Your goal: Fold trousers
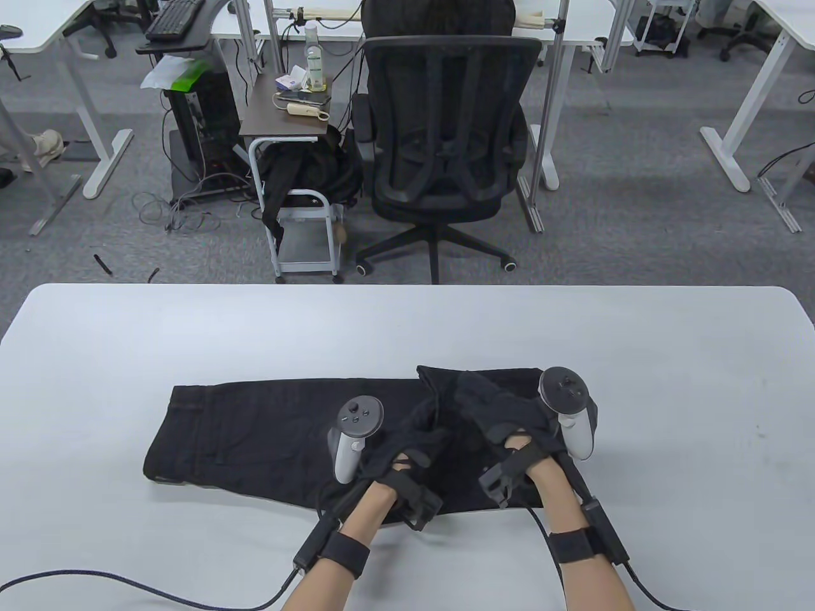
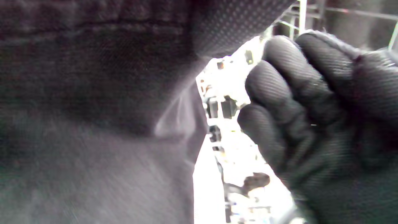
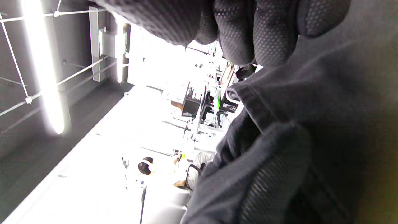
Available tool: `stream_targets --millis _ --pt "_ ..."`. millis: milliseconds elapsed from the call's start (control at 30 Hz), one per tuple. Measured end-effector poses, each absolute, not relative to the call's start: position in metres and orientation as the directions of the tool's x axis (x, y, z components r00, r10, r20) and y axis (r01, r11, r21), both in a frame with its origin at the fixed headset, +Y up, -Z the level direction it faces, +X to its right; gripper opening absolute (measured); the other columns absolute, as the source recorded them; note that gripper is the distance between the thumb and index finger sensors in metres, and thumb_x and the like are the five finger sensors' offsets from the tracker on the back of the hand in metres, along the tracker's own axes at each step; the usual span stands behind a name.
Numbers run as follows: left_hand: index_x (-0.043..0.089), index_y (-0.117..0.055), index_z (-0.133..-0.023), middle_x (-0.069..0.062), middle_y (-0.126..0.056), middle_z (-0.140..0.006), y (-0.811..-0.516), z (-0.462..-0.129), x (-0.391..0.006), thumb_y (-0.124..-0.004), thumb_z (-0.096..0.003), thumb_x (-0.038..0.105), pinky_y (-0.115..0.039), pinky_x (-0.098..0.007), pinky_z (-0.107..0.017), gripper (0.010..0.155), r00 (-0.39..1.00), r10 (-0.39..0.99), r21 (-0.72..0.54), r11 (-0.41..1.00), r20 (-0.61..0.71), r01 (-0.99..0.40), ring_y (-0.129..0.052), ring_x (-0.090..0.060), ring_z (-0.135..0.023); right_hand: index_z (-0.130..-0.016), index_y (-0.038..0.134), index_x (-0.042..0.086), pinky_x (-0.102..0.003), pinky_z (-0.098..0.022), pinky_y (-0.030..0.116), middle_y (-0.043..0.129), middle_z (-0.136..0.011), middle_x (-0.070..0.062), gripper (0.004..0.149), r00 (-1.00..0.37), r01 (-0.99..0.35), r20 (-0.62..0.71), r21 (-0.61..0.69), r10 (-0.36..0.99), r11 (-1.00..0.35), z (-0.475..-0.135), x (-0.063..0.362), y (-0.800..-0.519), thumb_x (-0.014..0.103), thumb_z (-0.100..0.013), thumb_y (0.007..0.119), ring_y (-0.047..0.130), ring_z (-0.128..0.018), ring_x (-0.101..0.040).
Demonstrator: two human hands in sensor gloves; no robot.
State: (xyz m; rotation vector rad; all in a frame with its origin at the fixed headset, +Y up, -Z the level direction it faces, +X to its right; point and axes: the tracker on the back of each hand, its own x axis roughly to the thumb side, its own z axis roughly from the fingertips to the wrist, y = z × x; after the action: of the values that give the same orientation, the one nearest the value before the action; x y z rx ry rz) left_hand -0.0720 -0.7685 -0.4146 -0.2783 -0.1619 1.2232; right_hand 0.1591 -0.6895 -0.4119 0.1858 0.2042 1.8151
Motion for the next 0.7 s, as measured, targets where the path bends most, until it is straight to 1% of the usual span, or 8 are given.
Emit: stream_targets --millis 67,100,267,333,433,567,600,700 --pt "0.021 -0.057 -0.104 -0.009 -0.084 -0.099 -0.765 -0.414 -0.071 -0.082 -0.0501 0.021 -0.083 -0.045 -0.057 0.059 0.341 0.94 -0.242 0.336 0.022 -0.91 -0.096 -0.032 -0.081 -0.103 0.06 0.009 -0.06 -0.063 0.065 0.072 -0.1 -0.021 0.058 -0.231 -0.95 0.02 0.209 0.973 -0.23 -0.413 0.171 -0.687 0.03 -0.05 0.071 0.08 -0.084 -0.045" --pt "0.022 -0.059 -0.103 -0.009 -0.085 -0.098 -0.763 -0.414 -0.072 -0.082 -0.0497 0.021 -0.085 -0.044 -0.055 0.059 0.318 0.948 -0.233 0.317 0.032 -0.92 -0.097 -0.032 -0.079 -0.103 0.06 0.009 -0.06 -0.063 0.065 0.072 -0.1 -0.021 0.058 -0.223 -0.955 0.019 0.197 0.975 -0.222 -0.414 0.176 -0.686 0.03 -0.05 0.071 0.08 -0.084 -0.045" --pt "0.022 -0.063 -0.102 -0.01 -0.086 -0.098 -0.726 -0.407 -0.085 -0.083 -0.0486 0.017 -0.085 -0.044 -0.053 0.057 -0.001 0.994 -0.194 0.021 0.113 -0.981 -0.097 -0.034 -0.079 -0.103 0.06 0.009 -0.06 -0.063 0.065 0.072 -0.1 -0.021 0.058 -0.153 -0.983 0.022 0.099 0.988 -0.155 -0.416 0.212 -0.682 0.03 -0.05 0.071 0.079 -0.084 -0.045" --pt "0.022 -0.062 -0.102 -0.01 -0.085 -0.099 -0.705 -0.403 -0.093 -0.083 -0.049 0.017 -0.085 -0.043 -0.052 0.057 -0.029 0.989 -0.217 0.002 0.142 -0.976 -0.097 -0.034 -0.079 -0.104 0.06 0.009 -0.06 -0.063 0.065 0.072 -0.1 -0.021 0.058 -0.115 -0.99 0.022 0.082 0.993 -0.116 -0.416 0.223 -0.682 0.03 -0.05 0.071 0.079 -0.084 -0.045" --pt "0.02 -0.062 -0.102 -0.011 -0.085 -0.099 -0.676 -0.397 -0.106 -0.083 -0.0492 0.016 -0.086 -0.043 -0.051 0.057 -0.005 0.979 -0.205 0.037 0.203 -0.978 -0.098 -0.034 -0.078 -0.104 0.06 0.009 -0.06 -0.063 0.064 0.071 -0.101 -0.021 0.058 -0.082 -0.994 0.019 0.07 0.996 -0.083 -0.416 0.231 -0.684 0.03 -0.051 0.071 0.079 -0.084 -0.045" --pt "0.019 -0.065 -0.102 -0.012 -0.087 -0.098 -0.627 -0.389 -0.136 -0.083 -0.0488 0.016 -0.087 -0.043 -0.05 0.056 0.125 0.944 -0.116 0.167 0.306 -0.979 -0.099 -0.035 -0.077 -0.104 0.059 0.008 -0.06 -0.063 0.064 0.071 -0.101 -0.021 0.059 -0.082 -0.993 0.006 0.079 0.997 -0.082 -0.417 0.232 -0.687 0.03 -0.051 0.071 0.079 -0.084 -0.046" --pt "0.018 -0.065 -0.102 -0.013 -0.088 -0.098 -0.615 -0.388 -0.148 -0.083 -0.0486 0.017 -0.087 -0.043 -0.05 0.056 0.15 0.937 -0.089 0.187 0.314 -0.978 -0.1 -0.034 -0.076 -0.104 0.059 0.009 -0.06 -0.063 0.064 0.071 -0.101 -0.021 0.059 -0.086 -0.992 0.003 0.091 0.996 -0.086 -0.416 0.23 -0.688 0.03 -0.051 0.071 0.079 -0.084 -0.045" --pt "0.018 -0.065 -0.102 -0.013 -0.087 -0.098 -0.596 -0.389 -0.179 -0.083 -0.0489 0.016 -0.087 -0.043 -0.05 0.056 0.197 0.929 -0.029 0.216 0.312 -0.976 -0.1 -0.035 -0.076 -0.104 0.059 0.008 -0.061 -0.064 0.064 0.071 -0.101 -0.022 0.059 -0.1 -0.989 -0.004 0.112 0.995 -0.099 -0.418 0.226 -0.689 0.03 -0.051 0.071 0.078 -0.085 -0.046"
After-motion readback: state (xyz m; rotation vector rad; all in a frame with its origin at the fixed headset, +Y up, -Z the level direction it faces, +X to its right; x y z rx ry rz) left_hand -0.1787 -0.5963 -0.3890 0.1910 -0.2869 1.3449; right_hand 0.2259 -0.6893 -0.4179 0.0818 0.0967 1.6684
